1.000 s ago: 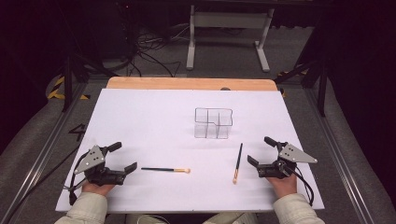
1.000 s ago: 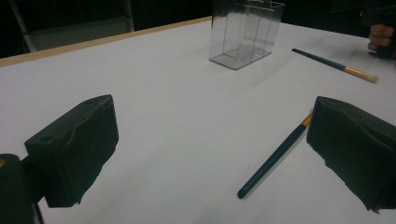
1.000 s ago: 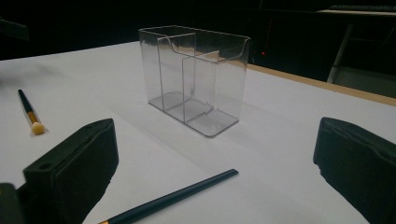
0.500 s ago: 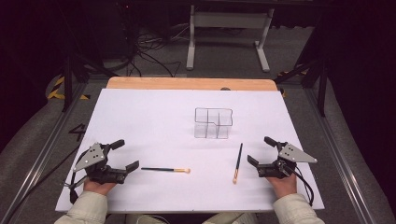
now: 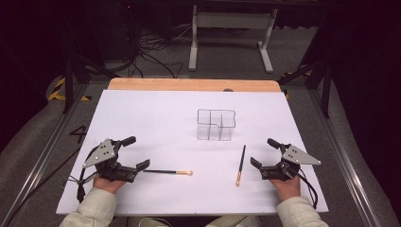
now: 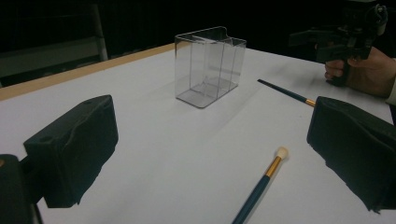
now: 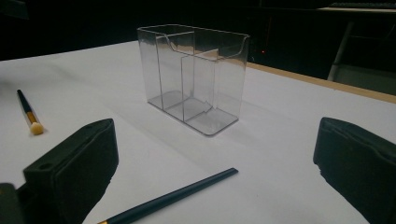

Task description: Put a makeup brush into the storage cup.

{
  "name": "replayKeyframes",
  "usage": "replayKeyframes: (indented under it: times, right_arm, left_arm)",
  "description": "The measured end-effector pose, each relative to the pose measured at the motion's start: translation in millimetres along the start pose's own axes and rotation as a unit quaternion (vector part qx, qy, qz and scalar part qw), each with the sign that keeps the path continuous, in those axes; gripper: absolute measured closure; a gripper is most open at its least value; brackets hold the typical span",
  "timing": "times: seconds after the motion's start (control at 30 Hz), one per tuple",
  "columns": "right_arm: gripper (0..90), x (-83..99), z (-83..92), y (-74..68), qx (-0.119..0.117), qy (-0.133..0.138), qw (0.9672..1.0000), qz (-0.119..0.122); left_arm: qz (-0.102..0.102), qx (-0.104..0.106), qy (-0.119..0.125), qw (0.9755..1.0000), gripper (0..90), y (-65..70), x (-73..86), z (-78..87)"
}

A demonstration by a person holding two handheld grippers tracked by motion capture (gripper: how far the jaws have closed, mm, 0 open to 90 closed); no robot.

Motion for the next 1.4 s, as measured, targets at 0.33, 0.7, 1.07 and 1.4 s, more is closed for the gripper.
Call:
replayKeyframes:
  times: [0.33, 0.7, 1.07, 1.4]
  right_arm:
    - [0.6, 0.1, 0.3, 0.2, 0.0, -0.001, 1.0, -0.001]
    - [0.6, 1.1, 0.8, 1.7, 0.001, -0.005, 1.0, -0.007]
    - [0.6, 1.7, 0.7, 1.8, 0.001, -0.007, 0.9999, -0.007]
    - [0.6, 1.8, 0.7, 2.2, 0.001, -0.008, 0.9999, -0.007]
  left_arm:
    - [0.001, 0.02, -0.006, 0.9998, 2.4, 5.1, -8.2, -9.2]
    - [-0.029, 0.031, -0.084, 0.9955, 3.3, 10.5, -19.0, -19.3]
    - [-0.044, 0.066, -0.165, 0.983, 3.1, 18.9, -23.0, -31.0]
    - [-0.056, 0.083, -0.264, 0.9593, 3.6, 20.7, -9.3, -38.7]
Point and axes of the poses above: each handheld gripper's, and its own axes: z roughly backward along the jaws, x roughly out of its underside, y roughly to its right, the point moved 9 cm from there along -z, roughly forward along the jaws, and after that the axes turned 2 degrees about x, right-handed, at the moved point
